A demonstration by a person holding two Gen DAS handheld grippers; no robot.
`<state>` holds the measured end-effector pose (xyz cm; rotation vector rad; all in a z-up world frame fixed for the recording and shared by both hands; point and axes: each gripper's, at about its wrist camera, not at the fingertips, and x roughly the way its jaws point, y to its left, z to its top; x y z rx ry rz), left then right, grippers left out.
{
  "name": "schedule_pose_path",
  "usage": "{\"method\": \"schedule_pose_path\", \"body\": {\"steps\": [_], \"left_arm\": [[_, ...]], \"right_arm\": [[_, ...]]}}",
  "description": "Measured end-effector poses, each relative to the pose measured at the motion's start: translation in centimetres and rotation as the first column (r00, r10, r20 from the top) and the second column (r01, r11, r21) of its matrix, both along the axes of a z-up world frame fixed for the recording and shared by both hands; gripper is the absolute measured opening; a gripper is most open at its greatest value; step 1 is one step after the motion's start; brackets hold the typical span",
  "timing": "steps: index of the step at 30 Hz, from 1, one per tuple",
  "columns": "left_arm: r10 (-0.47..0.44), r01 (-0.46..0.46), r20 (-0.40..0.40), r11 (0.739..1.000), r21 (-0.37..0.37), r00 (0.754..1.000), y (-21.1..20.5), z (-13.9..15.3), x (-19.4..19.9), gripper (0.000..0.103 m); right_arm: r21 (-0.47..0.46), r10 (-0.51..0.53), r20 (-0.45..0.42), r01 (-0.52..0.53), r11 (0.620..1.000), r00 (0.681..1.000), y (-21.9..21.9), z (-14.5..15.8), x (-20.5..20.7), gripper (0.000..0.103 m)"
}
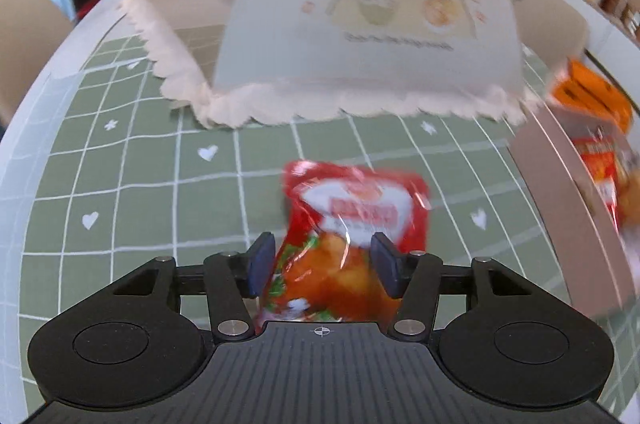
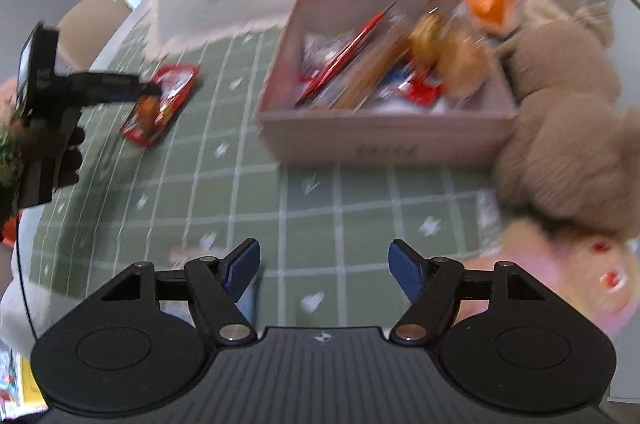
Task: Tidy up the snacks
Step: 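Grasp the red braised chicken packet with the right tool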
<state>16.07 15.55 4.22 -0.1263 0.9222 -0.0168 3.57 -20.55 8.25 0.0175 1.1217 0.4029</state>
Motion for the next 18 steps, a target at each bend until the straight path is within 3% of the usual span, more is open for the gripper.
{"method": "schedule_pose_path", "body": {"steps": [1,2,7,11,14,18], "left_arm": [[-0.024,0.024,-0.004,1.0,0.01,1.0,-0.5,0.0,-0.6,0.053],[-0.057,0.057,-0.017,0.998,0.02,0.998,-1.2,-0.2,-1.3,0.043],[-0.155,0.157,-0.041,0.986,0.05,0.987,-3.7,-0.8,-5.6,0.037],[-0.131,0.128,-0.022,0.988,-0.087,0.991,-3.7,0.1,-9.3,0.037],[-0.103,0.101,-0.01,0.986,-0.135,0.995,-3.5,1.1,-11.5,0.037],[-0.019,0.013,-0.026,0.978,-0.21,0.999,-2.3,2.0,-13.7,0.037]], "right_arm": [[0.011,0.024,-0.022,-0.024,1.0,0.999,0.6,-0.3,-0.5,0.072],[0.018,0.049,-0.038,-0.049,0.999,0.998,1.3,-0.6,-0.8,0.072],[0.008,0.154,-0.079,-0.154,0.988,0.985,4.8,-1.9,-3.2,0.073],[0.024,0.187,-0.147,-0.185,0.982,0.971,6.7,-2.9,-3.9,0.077],[-0.014,0.199,-0.18,-0.204,0.979,0.963,8.4,-4.0,-4.7,0.081],[-0.094,0.237,-0.082,-0.245,0.965,0.968,9.9,-3.2,-5.0,0.083]]}}
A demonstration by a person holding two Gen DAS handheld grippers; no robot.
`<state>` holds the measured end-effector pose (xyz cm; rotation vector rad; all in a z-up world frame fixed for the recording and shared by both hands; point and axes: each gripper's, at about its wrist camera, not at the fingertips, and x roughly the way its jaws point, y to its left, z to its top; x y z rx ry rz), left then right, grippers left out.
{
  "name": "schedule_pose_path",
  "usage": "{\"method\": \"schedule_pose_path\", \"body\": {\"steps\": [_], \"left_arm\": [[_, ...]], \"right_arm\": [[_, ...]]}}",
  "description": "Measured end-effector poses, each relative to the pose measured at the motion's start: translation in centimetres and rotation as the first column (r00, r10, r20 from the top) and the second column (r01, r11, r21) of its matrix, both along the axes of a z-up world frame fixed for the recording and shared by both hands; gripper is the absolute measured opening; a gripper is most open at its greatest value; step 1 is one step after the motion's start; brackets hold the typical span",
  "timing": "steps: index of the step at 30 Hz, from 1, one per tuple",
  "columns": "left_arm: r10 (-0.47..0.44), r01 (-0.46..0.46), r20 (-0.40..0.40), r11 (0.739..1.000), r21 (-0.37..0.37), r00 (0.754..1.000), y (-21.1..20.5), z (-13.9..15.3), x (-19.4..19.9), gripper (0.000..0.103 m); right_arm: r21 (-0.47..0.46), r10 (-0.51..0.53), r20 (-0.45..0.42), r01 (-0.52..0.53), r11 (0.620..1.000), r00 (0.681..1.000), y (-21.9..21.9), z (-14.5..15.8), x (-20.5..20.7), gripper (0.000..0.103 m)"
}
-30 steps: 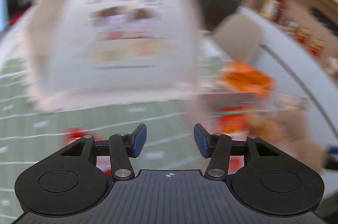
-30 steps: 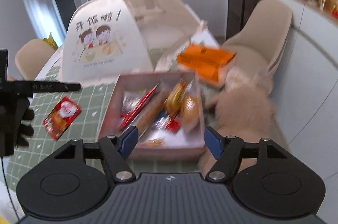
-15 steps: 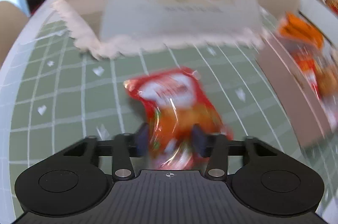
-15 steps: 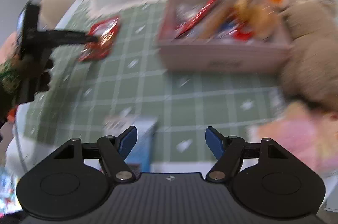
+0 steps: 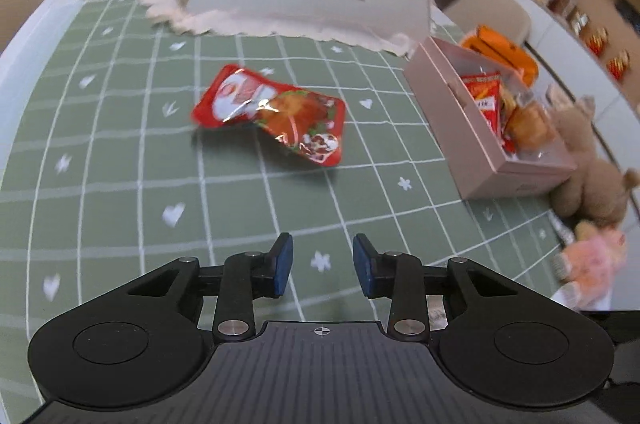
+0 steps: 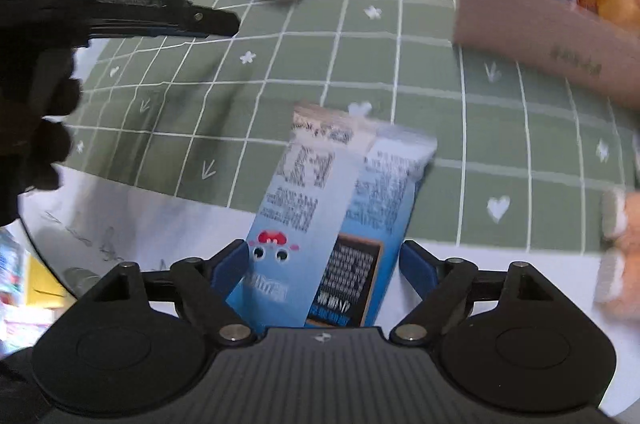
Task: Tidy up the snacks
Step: 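Grasp the red braised chicken packet with the right tool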
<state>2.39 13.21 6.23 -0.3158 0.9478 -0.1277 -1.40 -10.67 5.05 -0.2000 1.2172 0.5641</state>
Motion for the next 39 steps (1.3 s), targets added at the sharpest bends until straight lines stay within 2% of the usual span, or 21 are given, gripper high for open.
{"method": "schedule_pose_path", "body": {"steps": [3,6,9,11,13,17,19,22,24,27,28,31,33,35,36,39], "left_arm": [[0.081,-0.081,-0.01,0.996,-0.048,0.997,1.1,0.6,-2.2,0.037],[0.15,-0.156,-0.051,0.979,-0.128,0.987,1.9,0.4,-4.6,0.037],[0.168,-0.179,-0.076,0.966,-0.184,0.983,2.4,0.2,-6.3,0.037],[0.172,-0.18,-0.061,0.964,-0.196,0.983,2.7,0.3,-7.2,0.037],[0.191,-0.195,-0.04,0.957,-0.216,0.981,3.2,0.2,-8.1,0.037],[0.239,-0.244,-0.052,0.93,-0.275,0.97,3.9,-1.0,-9.6,0.037],[0.241,-0.249,-0.065,0.926,-0.284,0.968,3.9,-1.7,-10.2,0.037],[0.252,-0.263,-0.077,0.916,-0.301,0.965,4.2,-2.3,-10.9,0.037],[0.262,-0.27,-0.068,0.912,-0.31,0.963,4.5,-2.3,-11.2,0.037],[0.286,-0.287,-0.051,0.906,-0.312,0.957,5.4,-2.1,-11.5,0.037],[0.295,-0.296,-0.053,0.903,-0.312,0.954,5.6,-2.1,-11.6,0.037],[0.304,-0.307,-0.057,0.904,-0.297,0.951,6.0,-1.8,-11.6,0.037],[0.298,-0.3,-0.055,0.909,-0.288,0.953,6.0,-1.5,-11.6,0.037],[0.291,-0.296,-0.06,0.913,-0.28,0.955,5.8,-1.5,-11.5,0.037],[0.287,-0.294,-0.064,0.915,-0.277,0.956,5.6,-1.5,-11.4,0.037],[0.28,-0.293,-0.085,0.918,-0.269,0.956,5.0,-2.0,-10.9,0.037]], "right_arm": [[0.052,0.029,0.13,-0.036,0.998,0.991,0.5,3.0,1.5,0.083],[0.091,0.099,0.261,-0.127,0.988,0.96,2.5,5.8,4.0,0.088],[0.04,0.212,0.339,-0.24,0.97,0.916,6.8,6.9,7.4,0.09],[0.0,0.275,0.338,-0.292,0.956,0.9,9.9,6.4,9.7,0.09],[-0.006,0.295,0.324,-0.31,0.951,0.899,12.9,5.5,12.4,0.09],[0.039,0.221,0.24,-0.237,0.971,0.945,17.2,2.3,17.9,0.09],[0.062,0.171,0.199,-0.187,0.98,0.965,18.5,0.5,19.7,0.089],[0.067,0.155,0.133,-0.165,0.984,0.979,18.8,-1.6,19.6,0.089],[0.099,0.123,0.096,-0.133,0.986,0.988,17.7,-1.6,18.1,0.089],[0.162,0.222,0.005,-0.22,0.962,0.975,16.2,-0.8,14.7,0.088],[0.139,0.263,0.027,-0.264,0.954,0.964,16.1,-0.5,13.4,0.088],[0.029,0.352,0.163,-0.361,0.932,0.922,16.9,-0.4,10.8,0.088],[-0.023,0.381,0.185,-0.384,0.923,0.906,17.9,-1.1,10.3,0.089],[-0.011,0.355,0.144,-0.358,0.934,0.924,18.5,-2.0,10.5,0.09],[0.009,0.319,0.141,-0.323,0.946,0.937,18.6,-2.1,10.5,0.095],[0.034,0.173,0.145,-0.179,0.983,0.974,18.5,-2.3,10.4,0.098]]}}
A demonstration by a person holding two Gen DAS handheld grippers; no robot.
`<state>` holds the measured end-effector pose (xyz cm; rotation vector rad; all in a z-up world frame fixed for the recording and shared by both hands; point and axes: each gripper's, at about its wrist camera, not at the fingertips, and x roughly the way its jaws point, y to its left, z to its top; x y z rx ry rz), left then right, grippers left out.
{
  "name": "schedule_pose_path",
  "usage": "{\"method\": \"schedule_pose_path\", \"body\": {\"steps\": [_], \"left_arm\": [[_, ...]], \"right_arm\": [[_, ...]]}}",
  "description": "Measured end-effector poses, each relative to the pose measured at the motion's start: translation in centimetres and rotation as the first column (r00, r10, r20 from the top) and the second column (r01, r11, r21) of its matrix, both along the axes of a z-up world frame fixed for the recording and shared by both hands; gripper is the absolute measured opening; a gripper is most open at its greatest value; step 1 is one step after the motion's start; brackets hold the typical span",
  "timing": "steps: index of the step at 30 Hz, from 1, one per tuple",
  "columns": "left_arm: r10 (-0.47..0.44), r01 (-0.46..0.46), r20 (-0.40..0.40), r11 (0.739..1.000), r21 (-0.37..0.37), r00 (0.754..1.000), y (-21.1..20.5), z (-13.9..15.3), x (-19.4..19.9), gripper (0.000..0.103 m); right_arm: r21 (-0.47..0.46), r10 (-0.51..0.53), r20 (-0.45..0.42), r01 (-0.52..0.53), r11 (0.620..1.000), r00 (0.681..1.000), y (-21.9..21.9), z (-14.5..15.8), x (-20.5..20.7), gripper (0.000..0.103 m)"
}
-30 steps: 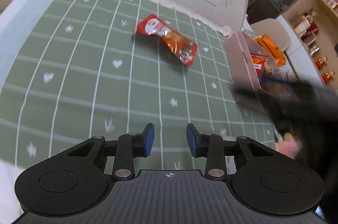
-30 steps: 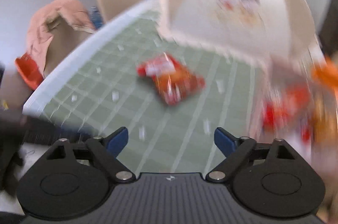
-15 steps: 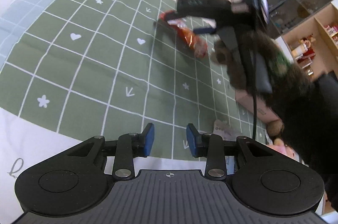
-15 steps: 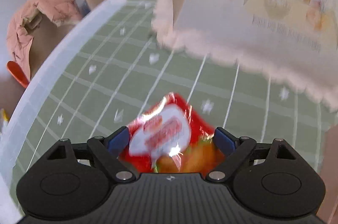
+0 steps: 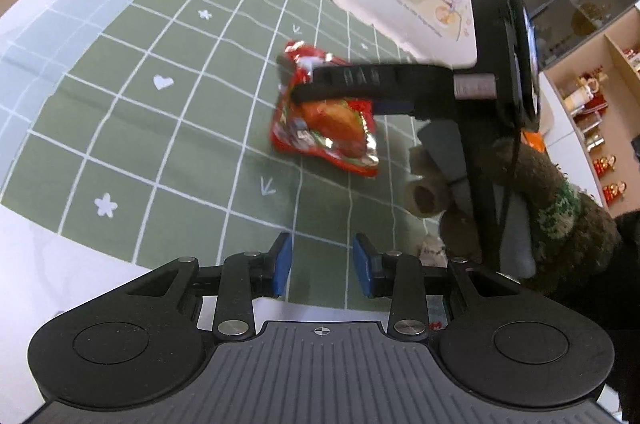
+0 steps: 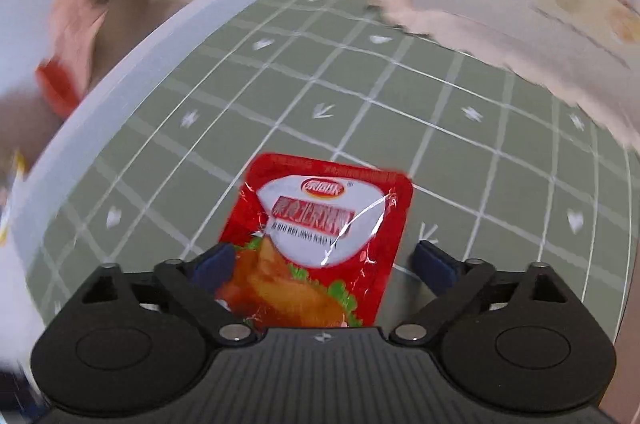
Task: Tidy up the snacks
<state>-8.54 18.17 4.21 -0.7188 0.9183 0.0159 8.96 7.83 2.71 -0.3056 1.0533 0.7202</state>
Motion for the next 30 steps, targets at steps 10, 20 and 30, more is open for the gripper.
{"method": "schedule_pose_path", "body": {"steps": [10,20,30], "left_arm": [[-0.05,0.055,-0.087,0.997,0.053,0.995,-1.8,-0.6,0.7,0.035],[-0.111,0.114,-0.061,0.992,0.045,0.992,-1.3,0.6,0.7,0.035],[-0.427,0.427,-0.085,0.904,-0.017,0.9,-9.5,-0.9,6.3,0.035]], "right_arm": [[0.01,-0.144,-0.082,0.145,0.989,0.986,3.2,-0.2,1.1,0.103],[0.014,-0.003,-0.032,0.003,1.0,0.999,-4.1,3.0,-1.7,0.06],[-0.027,-0.277,0.065,0.279,0.96,0.959,-21.8,6.2,-5.7,0.06]]}}
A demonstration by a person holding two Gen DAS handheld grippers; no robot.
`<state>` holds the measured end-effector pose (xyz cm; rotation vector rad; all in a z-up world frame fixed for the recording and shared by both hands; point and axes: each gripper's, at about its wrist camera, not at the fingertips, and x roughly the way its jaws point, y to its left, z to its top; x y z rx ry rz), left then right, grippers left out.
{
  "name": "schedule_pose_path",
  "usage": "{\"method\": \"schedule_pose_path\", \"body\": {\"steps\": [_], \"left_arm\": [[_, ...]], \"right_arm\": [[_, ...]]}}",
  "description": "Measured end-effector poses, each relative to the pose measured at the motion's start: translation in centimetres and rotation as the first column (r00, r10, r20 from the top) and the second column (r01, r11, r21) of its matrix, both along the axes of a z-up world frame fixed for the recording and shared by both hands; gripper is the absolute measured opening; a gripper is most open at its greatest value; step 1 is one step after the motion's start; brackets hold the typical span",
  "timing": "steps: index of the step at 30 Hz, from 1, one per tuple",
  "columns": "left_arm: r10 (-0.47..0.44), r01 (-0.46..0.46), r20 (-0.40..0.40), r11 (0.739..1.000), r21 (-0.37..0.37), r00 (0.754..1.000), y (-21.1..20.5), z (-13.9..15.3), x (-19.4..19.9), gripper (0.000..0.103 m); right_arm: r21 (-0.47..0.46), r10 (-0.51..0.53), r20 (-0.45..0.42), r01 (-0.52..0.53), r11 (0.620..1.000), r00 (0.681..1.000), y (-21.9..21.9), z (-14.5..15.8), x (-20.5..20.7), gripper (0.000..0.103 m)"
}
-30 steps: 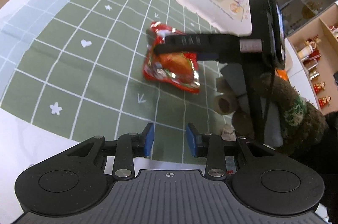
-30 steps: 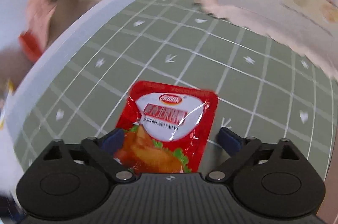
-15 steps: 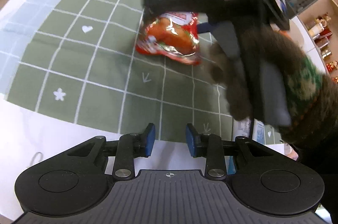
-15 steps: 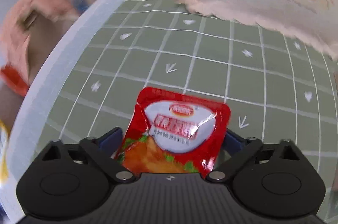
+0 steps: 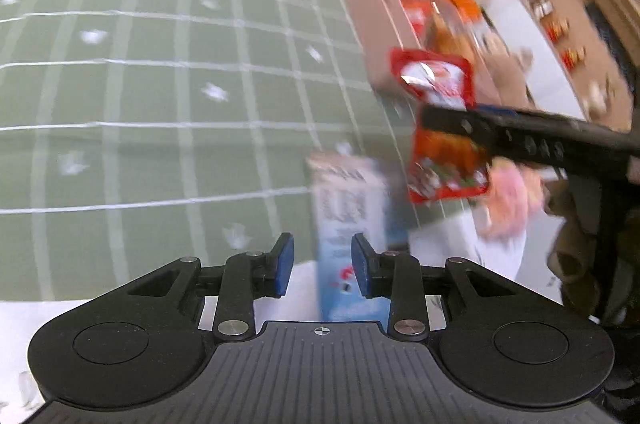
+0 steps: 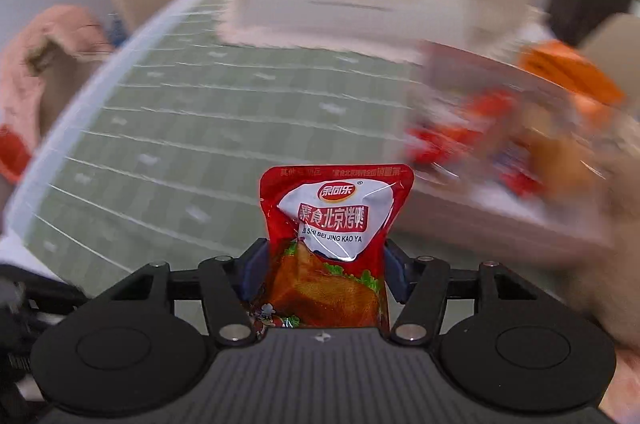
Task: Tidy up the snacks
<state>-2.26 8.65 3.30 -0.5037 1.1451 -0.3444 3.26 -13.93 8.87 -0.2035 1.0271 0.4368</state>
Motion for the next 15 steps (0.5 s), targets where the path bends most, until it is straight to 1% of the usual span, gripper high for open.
{"method": "schedule_pose_path", "body": {"steps": [3,4,5,7,10,12,14,15], "left_arm": [[-0.061,0.061,-0.019,0.998,0.021,0.998,-2.0,-0.4,0.7,0.035],[-0.071,0.071,-0.024,0.997,0.033,0.997,-2.4,-0.4,0.7,0.035],[-0.074,0.075,-0.032,0.996,0.044,0.997,-2.6,-0.7,0.9,0.036],[-0.073,0.076,-0.049,0.995,0.062,0.996,-2.6,-0.8,1.1,0.036],[-0.058,0.062,-0.059,0.996,0.069,0.997,-2.7,-0.8,1.5,0.038],[-0.039,0.043,-0.049,0.996,0.084,0.998,-2.8,-0.4,1.6,0.04],[-0.004,0.007,-0.032,0.996,0.094,0.999,-1.8,-0.1,2.0,0.041],[0.019,-0.016,-0.025,0.995,0.102,1.0,-1.1,0.0,2.2,0.041]], "right_arm": [[0.042,-0.085,-0.128,0.091,0.995,0.988,-3.3,-2.6,-1.6,0.06],[0.048,-0.099,-0.152,0.107,0.993,0.983,-3.7,-3.4,-2.2,0.06],[0.053,-0.109,-0.168,0.119,0.991,0.98,-3.9,-4.2,-2.8,0.062],[0.079,-0.122,-0.141,0.134,0.988,0.982,-3.8,-4.6,-3.9,0.063],[0.095,-0.124,-0.118,0.136,0.986,0.985,-3.1,-4.7,-4.2,0.064],[0.132,-0.136,-0.137,0.155,0.979,0.981,-2.6,-5.0,-4.1,0.066],[0.178,-0.124,-0.162,0.153,0.972,0.979,-2.3,-5.2,-3.9,0.066],[0.199,-0.118,-0.159,0.148,0.969,0.98,-1.6,-5.3,-3.6,0.066]]}}
